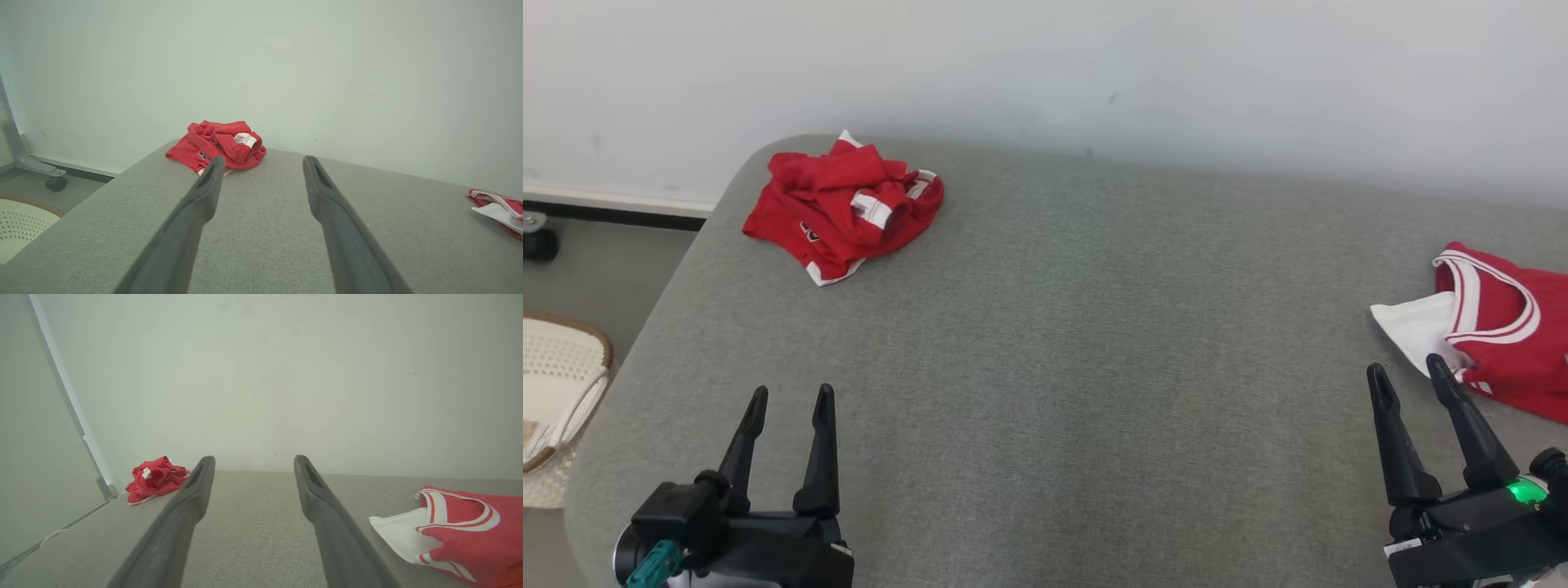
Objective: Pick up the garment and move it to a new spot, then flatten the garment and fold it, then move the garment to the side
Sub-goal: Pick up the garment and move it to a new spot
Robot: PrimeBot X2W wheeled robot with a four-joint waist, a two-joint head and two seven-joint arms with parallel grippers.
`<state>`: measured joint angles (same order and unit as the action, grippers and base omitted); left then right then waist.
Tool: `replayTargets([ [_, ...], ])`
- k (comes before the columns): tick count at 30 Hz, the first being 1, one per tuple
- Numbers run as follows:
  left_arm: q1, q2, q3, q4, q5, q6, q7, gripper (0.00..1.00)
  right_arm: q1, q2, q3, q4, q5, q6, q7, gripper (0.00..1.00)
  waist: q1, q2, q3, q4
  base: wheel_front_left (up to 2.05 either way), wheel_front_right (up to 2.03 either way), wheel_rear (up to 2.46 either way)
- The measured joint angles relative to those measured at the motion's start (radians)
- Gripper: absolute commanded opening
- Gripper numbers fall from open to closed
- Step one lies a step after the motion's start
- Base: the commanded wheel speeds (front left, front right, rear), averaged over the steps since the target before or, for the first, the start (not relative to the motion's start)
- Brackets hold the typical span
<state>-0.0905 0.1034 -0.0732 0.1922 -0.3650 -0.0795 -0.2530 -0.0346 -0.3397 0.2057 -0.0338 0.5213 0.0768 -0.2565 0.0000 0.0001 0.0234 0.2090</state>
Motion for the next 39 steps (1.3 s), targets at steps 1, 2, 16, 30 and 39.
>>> replayTargets([
  [1, -0.003, 0.0, 0.001, -0.001, 0.0, 0.0, 0.0, 1.0, -0.002, 0.002, 0.002, 0.002, -0.003, 0.003, 0.0, 1.0, 0.0, 0.0, 0.002, 0.007, 0.0, 0.0, 0.0],
  [2, -0.005, 0.0, 0.003, -0.002, 0.0, 0.0, 0.0, 1.0, -0.005, 0.003, 0.005, 0.005, -0.004, 0.003, 0.0, 1.0, 0.0, 0.0, 0.005, 0.014, 0.0, 0.0, 0.0],
  [16, -0.014, -0.002, 0.028, -0.02, 0.0, 0.0, 0.0, 1.0, -0.083, 0.019, 0.023, 0.038, -0.021, 0.021, 0.0, 1.0, 0.0, 0.0, 0.057, 0.089, 0.0, 0.0, 0.0],
  [30, -0.283, 0.095, 0.061, -0.031, -0.01, -0.019, 0.04, 1.0, -0.149, 0.026, 0.042, 0.023, -0.047, 0.029, 0.0, 1.0, 0.0001, 0.0, 0.147, 0.069, 0.0, 0.0, 0.0],
  [39, -0.547, 0.16, 0.115, 0.11, -0.096, -0.035, 0.148, 1.0, -0.234, 0.025, 0.051, -0.013, -0.077, 0.03, 0.0, 1.0, 0.0001, 0.0, 0.253, 0.03, 0.0, 0.0, 0.0],
])
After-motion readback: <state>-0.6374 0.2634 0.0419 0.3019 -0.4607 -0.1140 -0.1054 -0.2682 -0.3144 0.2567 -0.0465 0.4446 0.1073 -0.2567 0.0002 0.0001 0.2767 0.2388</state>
